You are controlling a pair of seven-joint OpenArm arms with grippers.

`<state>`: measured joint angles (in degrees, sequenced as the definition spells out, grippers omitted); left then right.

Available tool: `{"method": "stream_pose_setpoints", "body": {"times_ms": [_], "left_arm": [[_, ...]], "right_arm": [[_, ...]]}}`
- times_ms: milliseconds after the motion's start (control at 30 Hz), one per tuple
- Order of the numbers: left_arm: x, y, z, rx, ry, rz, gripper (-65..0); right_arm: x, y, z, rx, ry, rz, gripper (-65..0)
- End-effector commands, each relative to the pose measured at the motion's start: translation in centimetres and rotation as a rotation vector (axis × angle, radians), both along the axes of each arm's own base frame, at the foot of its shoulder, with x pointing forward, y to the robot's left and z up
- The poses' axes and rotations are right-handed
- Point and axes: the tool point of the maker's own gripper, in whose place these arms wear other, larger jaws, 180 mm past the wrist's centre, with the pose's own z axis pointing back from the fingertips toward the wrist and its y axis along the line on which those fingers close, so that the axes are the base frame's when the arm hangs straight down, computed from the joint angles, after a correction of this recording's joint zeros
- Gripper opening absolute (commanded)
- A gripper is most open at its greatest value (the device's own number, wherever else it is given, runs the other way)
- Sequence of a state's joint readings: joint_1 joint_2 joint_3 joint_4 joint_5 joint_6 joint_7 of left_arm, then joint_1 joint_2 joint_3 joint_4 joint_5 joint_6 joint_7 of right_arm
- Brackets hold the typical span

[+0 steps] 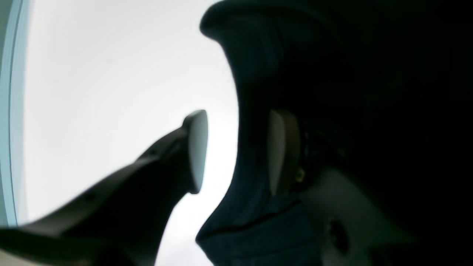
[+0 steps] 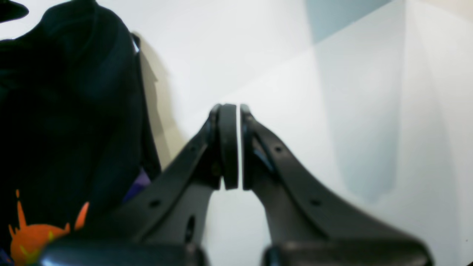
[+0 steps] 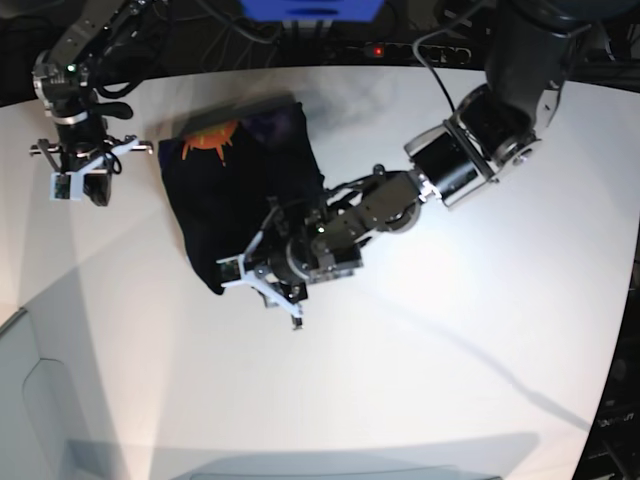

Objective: Fold the T-shirt properly
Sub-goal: 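Lift the left gripper off the folded shirt and withdraw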

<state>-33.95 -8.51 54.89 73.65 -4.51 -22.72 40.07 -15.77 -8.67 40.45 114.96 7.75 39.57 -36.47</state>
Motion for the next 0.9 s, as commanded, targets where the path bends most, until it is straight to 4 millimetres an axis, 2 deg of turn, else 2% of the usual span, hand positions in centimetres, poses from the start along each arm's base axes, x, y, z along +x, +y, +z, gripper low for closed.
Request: {"method": "stream_pose_setpoints", "body": {"times_ms": [0, 67, 133, 267, 333, 400, 467, 600, 733, 867], "left_arm": [[1.6, -1.0, 3.2, -0.068, -0.066, 0.0, -38.8], [2.8, -0.6, 5.3, -0.119, -0.093, 0.04, -38.8], [4.4, 1.9, 7.4, -0.146, -0.118, 0.129, -38.8], [6.3, 8.3, 9.8, -0.225, -0.122, 0.363, -38.8], [6.3, 13.1, 9.9, -0.274, -0.114, 0.517, -38.8], [5.6, 18.3, 9.4, -0.312, -0.102, 0.677, -38.8], [4.1, 22.6, 8.4, -0.335, -0.087, 0.81, -38.9], [-0.3, 30.7, 5.5, -0.332, -0.056, 1.054, -39.0], [-4.3, 36.0, 3.4, -0.299, -0.026, 1.218, -39.1], [-6.5, 38.9, 2.7, -0.273, -0.023, 1.298, -39.1]], "right_arm": [[0.5, 0.1, 1.1, -0.007, -0.045, 0.011, -65.0], [0.4, 0.1, 0.7, 0.002, -0.038, 0.009, -65.0], [0.5, 0.0, 0.1, 0.013, -0.026, 0.008, -65.0], [0.3, 0.0, -2.3, 0.061, 0.021, 0.004, -65.0], [0.3, 0.8, -3.8, 0.095, 0.052, 0.026, -65.0], [0.3, 1.7, -5.1, 0.118, 0.083, 0.057, -65.0], [0.4, 3.1, -6.0, 0.142, 0.106, 0.093, -65.0], [0.0, 5.6, -6.9, 0.17, 0.135, 0.159, -65.0], [-0.5, 8.4, -7.5, 0.193, 0.159, 0.234, -65.0], [-1.6, 9.7, -8.1, 0.207, 0.187, 0.264, -65.0]]}}
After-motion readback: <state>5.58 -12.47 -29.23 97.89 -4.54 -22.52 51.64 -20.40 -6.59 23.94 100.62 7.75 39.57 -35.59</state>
